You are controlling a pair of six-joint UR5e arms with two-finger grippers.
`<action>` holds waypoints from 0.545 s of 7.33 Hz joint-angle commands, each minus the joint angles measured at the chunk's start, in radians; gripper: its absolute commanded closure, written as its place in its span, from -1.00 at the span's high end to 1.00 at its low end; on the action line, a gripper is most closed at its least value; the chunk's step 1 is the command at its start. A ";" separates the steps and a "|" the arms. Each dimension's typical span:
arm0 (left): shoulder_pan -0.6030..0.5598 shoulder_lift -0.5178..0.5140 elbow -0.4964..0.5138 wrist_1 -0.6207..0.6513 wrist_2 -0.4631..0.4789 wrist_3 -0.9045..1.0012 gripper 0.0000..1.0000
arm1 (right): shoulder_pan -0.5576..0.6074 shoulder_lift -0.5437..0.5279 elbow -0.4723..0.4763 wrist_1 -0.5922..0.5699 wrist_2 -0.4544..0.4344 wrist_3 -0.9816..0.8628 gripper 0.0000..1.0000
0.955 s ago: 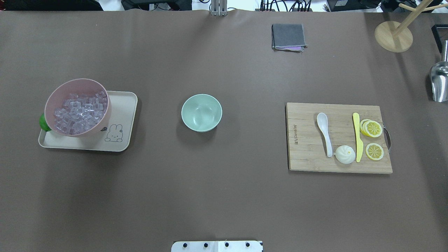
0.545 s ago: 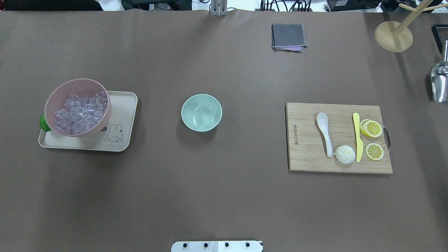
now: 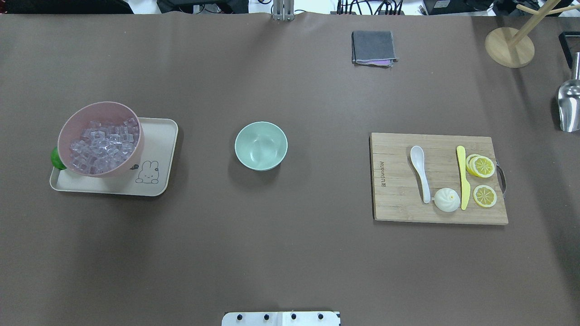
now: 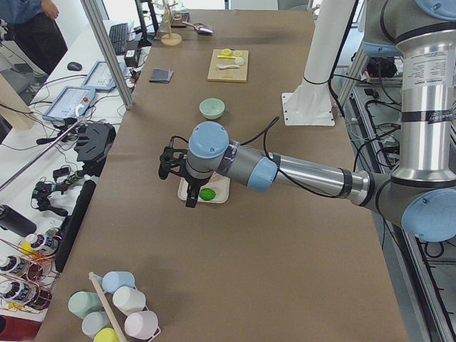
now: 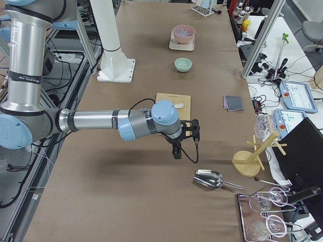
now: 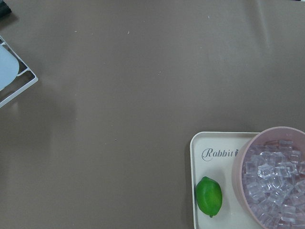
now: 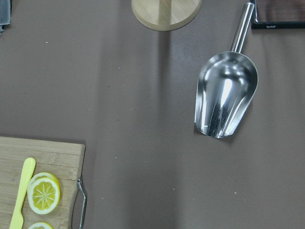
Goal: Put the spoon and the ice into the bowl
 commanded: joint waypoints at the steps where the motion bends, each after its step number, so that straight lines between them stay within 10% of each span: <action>1: 0.155 -0.026 -0.070 -0.030 0.113 -0.084 0.93 | -0.017 0.001 0.002 0.018 0.003 0.016 1.00; 4: 0.309 -0.107 -0.067 -0.029 0.172 -0.081 0.78 | -0.094 0.033 0.046 0.018 0.003 0.110 1.00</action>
